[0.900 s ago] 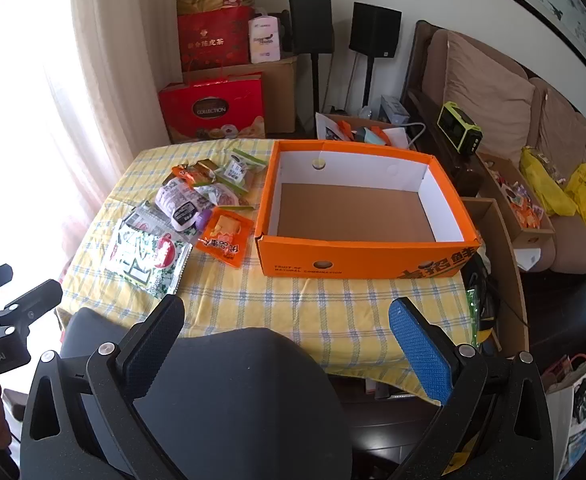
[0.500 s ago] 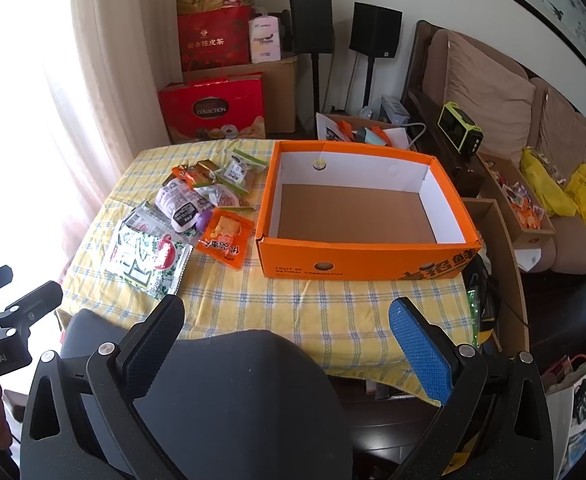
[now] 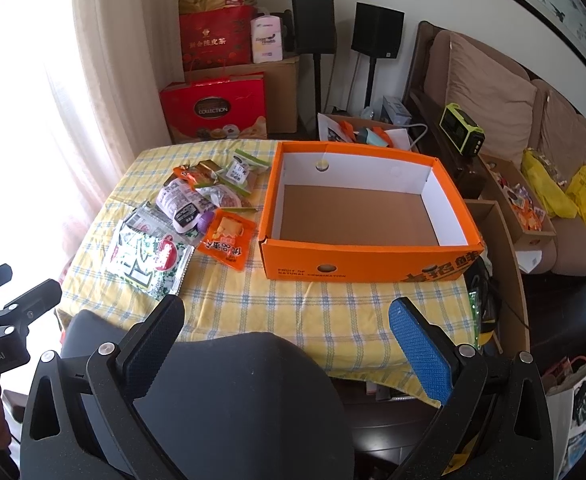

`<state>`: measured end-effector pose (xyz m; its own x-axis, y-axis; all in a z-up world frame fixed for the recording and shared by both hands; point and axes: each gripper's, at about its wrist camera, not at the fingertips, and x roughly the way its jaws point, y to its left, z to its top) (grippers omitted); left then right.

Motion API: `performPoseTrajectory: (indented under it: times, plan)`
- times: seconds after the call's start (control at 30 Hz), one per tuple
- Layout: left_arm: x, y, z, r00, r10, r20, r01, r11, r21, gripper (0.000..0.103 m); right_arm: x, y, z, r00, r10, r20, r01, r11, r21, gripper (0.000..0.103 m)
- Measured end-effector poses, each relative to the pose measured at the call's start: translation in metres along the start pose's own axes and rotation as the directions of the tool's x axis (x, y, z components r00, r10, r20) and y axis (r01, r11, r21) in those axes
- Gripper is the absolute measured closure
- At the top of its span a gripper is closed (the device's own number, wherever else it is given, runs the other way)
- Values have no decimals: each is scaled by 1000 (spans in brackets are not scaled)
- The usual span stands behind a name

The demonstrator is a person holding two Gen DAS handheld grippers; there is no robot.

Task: Organize objects
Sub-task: 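Move the right tool toward the snack pile on the table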

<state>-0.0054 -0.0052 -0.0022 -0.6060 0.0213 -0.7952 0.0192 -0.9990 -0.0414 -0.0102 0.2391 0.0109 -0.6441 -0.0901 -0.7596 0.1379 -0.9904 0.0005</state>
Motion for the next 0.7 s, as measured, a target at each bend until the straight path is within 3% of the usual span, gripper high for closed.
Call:
performPoseTrajectory:
  times: [0.47,0.7]
  plan:
    - [17,17,9,999,-47,12,47,999,9,0,15,9,7,1000,6,-4,-6,999,-34,0]
    - [33,50,12,1000,-29,-10,28,996,-85,1,24,23,16,997,77,16,-75,993,-95,0]
